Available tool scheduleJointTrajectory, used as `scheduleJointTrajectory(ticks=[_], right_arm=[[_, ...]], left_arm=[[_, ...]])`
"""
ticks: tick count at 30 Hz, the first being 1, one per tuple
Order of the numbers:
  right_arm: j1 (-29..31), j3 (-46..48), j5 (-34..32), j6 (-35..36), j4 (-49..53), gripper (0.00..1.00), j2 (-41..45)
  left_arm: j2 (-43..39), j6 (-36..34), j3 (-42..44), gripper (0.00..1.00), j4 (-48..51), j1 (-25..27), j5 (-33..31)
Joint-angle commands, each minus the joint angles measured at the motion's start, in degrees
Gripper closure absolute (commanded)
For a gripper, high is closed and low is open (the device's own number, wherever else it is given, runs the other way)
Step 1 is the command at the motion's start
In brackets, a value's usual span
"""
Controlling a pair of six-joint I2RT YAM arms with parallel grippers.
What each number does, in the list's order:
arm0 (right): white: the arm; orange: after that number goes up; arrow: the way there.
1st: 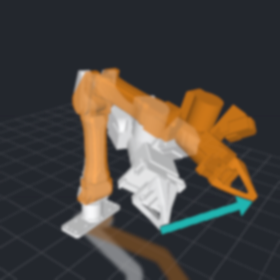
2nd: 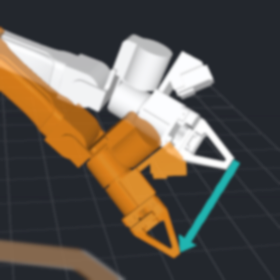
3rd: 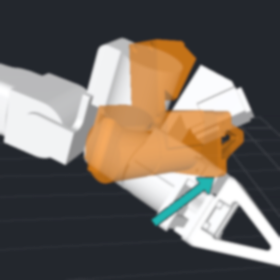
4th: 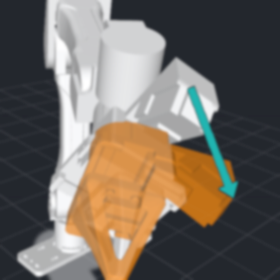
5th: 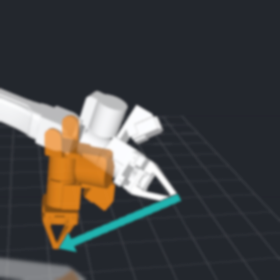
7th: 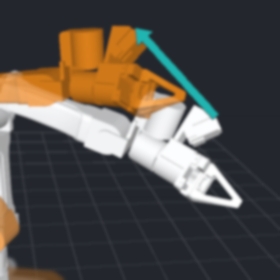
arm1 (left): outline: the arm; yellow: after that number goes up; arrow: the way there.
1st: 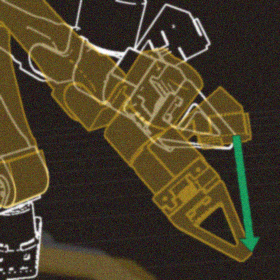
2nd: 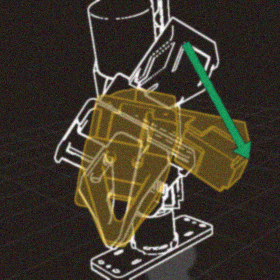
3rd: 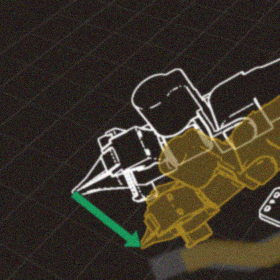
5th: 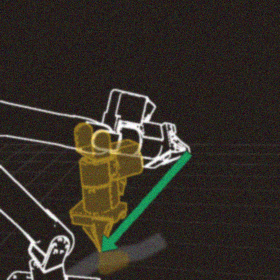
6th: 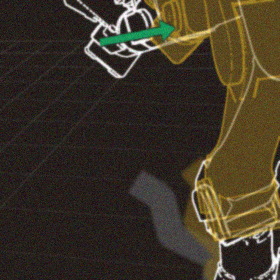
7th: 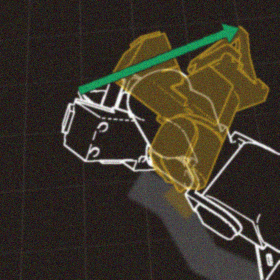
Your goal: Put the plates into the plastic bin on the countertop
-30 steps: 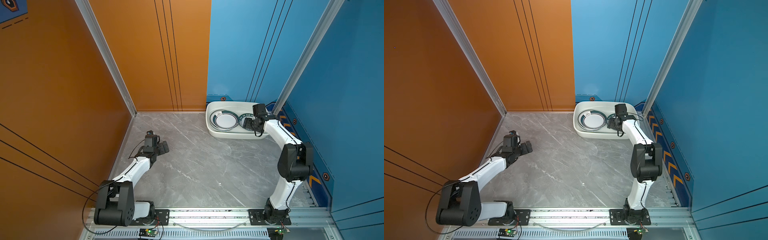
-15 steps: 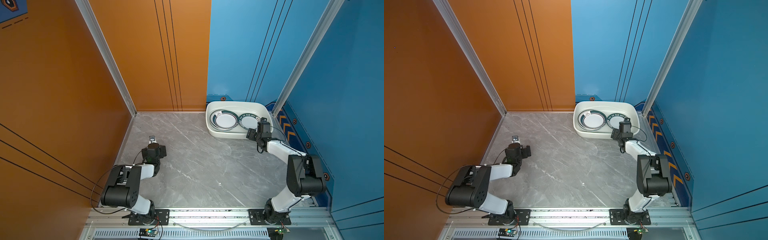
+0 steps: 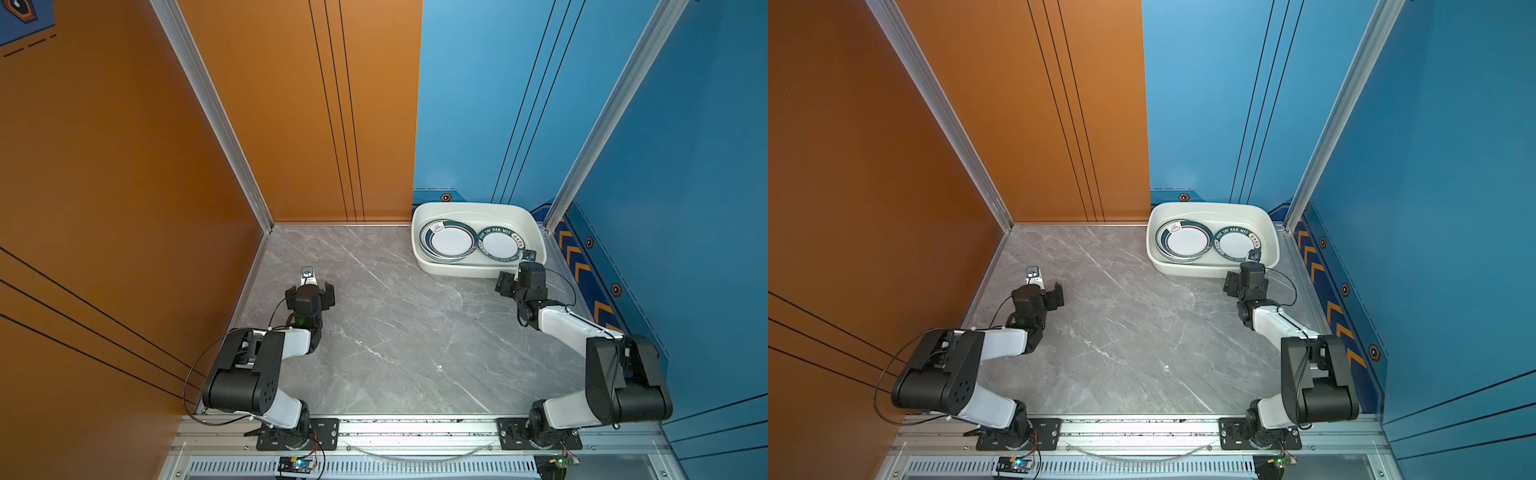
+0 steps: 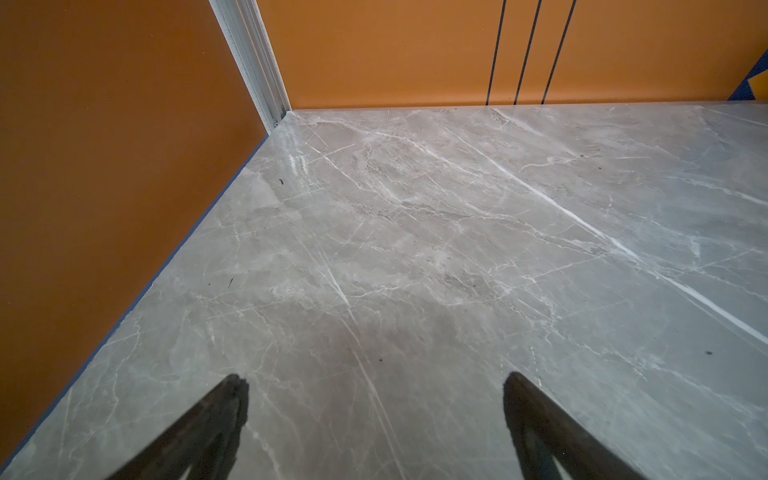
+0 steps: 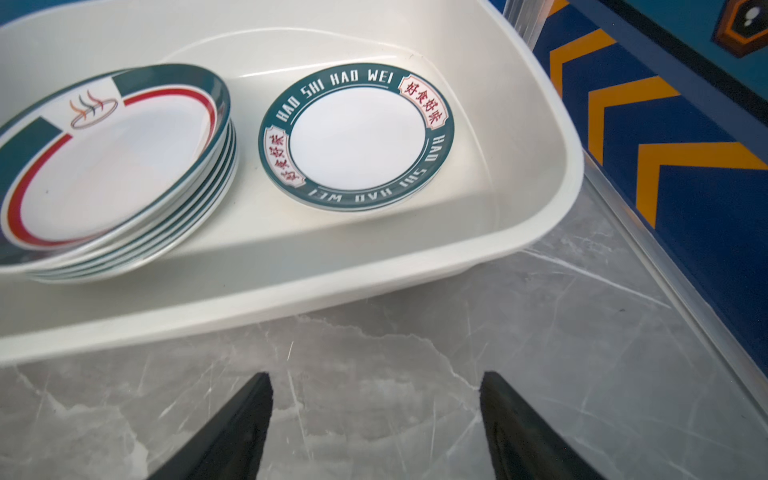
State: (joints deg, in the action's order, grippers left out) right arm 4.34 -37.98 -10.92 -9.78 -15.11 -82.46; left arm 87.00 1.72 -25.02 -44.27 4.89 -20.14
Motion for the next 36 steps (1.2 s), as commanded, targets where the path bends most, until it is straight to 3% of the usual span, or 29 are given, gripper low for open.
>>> scheduleJointTrajectory(ticks=[1, 6, 9, 13, 14, 15, 18, 20, 25, 28, 32, 36], right_arm=[[2.12, 7.22, -5.79, 6.67, -10.27, 0.18, 2.29], [2.25, 11.33, -8.48, 8.61, -21.98, 0.17, 0.22], [0.2, 13.2, -8.01, 6.14, -29.37, 0.17, -3.45], [-0.33, 14.64, -7.67, 5.42, -30.64, 0.14, -3.28], [-0.34, 14.49, -7.6, 5.36, -29.62, 0.12, -2.96], [-0.55, 14.39, -7.14, 5.21, -29.79, 0.02, -3.03], [-0.56, 14.99, -6.5, 5.45, -31.68, 0.0, -3.42], [0.08, 17.92, -6.17, 6.7, -40.15, 0.0, -6.03], [1.4, 18.57, -7.97, 7.75, -40.35, 0.0, -6.01], [-1.91, 16.52, -2.06, 5.57, -35.33, 0.0, -5.24], [-1.44, 16.62, -2.97, 5.85, -35.25, 0.0, -5.17], [-1.44, 16.62, -2.97, 5.83, -35.38, 0.0, -5.13]], left_arm=[[-0.17, -0.66, 0.58, 0.02, -1.23, -0.49, -0.25], [-0.11, -0.66, 0.63, 0.02, -1.25, -0.49, -0.15], [-0.08, -0.67, 0.64, 0.02, -1.26, -0.5, -0.15], [-0.14, -0.67, 0.49, 0.02, -1.2, -0.58, -0.07], [-0.14, -0.72, 0.5, 0.02, -1.23, -0.58, -0.07], [-0.06, -0.72, 0.5, 0.02, -1.26, -0.58, -0.02], [-0.08, -0.67, 0.55, 0.02, -1.25, -0.58, -0.03], [-0.12, -0.71, 0.55, 0.02, -1.25, -0.54, -0.09], [-0.08, -0.66, 0.55, 0.02, -1.21, -0.5, -0.03], [0.01, -0.8, 0.52, 0.02, -1.26, -0.36, -0.18], [0.41, -1.06, -0.18, 0.02, -0.43, -1.87, 5.09], [-0.08, -1.4, 0.12, 0.02, -0.37, -1.52, 5.05]])
